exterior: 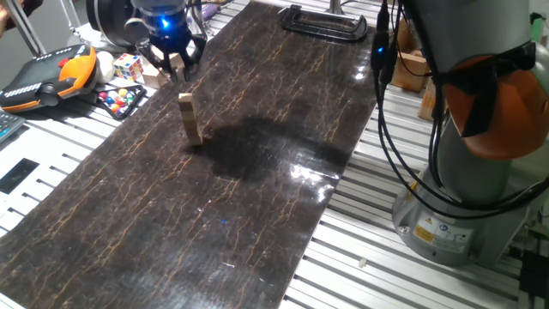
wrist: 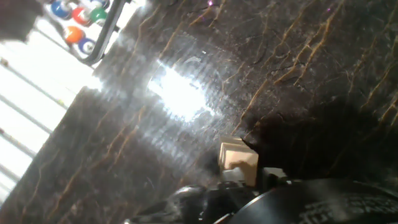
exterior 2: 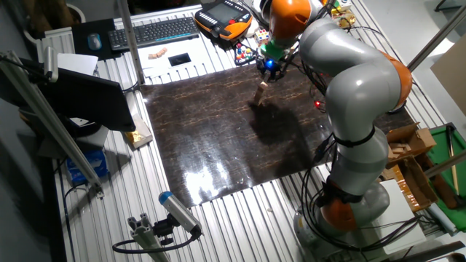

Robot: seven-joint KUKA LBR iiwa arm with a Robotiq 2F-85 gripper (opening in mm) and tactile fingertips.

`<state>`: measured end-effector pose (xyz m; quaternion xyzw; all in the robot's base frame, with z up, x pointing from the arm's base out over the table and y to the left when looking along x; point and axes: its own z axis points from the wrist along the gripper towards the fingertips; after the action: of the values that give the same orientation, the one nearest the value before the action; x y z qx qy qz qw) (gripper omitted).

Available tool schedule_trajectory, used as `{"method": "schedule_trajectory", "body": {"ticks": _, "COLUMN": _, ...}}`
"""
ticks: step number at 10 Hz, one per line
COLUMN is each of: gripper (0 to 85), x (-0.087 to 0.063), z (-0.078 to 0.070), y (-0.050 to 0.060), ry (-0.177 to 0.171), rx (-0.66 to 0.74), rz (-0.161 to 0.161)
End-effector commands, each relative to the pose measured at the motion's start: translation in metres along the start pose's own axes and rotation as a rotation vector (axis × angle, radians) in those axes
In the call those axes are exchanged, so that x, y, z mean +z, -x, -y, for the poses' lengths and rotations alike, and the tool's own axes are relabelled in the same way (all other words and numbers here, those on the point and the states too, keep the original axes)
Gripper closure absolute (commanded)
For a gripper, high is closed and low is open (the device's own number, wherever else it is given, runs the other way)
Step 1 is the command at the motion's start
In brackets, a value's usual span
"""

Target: Stack the blocks in a vertical line of five

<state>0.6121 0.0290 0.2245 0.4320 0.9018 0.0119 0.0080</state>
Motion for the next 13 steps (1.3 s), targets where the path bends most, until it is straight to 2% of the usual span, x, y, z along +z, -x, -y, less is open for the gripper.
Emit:
{"method": "schedule_trajectory", "body": {"ticks": 1, "gripper": 84.0, "x": -0.003, "z": -0.001, "y": -0.002, "ry": -0.002, "rx": -0.021, "rz": 0.0}}
{"method": "schedule_trajectory", "body": {"ticks": 4, "gripper": 84.0, "x": -0.016, "z": 0.006, "y": -0.013, "ry": 0.001, "rx": -0.15, "rz": 0.008}}
{"method": "schedule_trajectory", "body": {"ticks": 7, "gripper": 84.0, "x": -0.028, "z": 0.006, "y": -0.017, "ry": -0.008, "rx": -0.282, "rz": -0.016}}
{"method": "schedule_trajectory", "body": {"ticks": 11, "gripper": 84.0, "x": -0.033, "z": 0.008, "y": -0.028, "ry": -0.007, "rx": -0.371, "rz": -0.028}}
{"method": "schedule_trajectory", "body": {"ticks": 13, "gripper": 84.0, "x": -0.034, "z": 0.009, "y": -0.027, "ry": -0.016, "rx": -0.426, "rz": -0.033}}
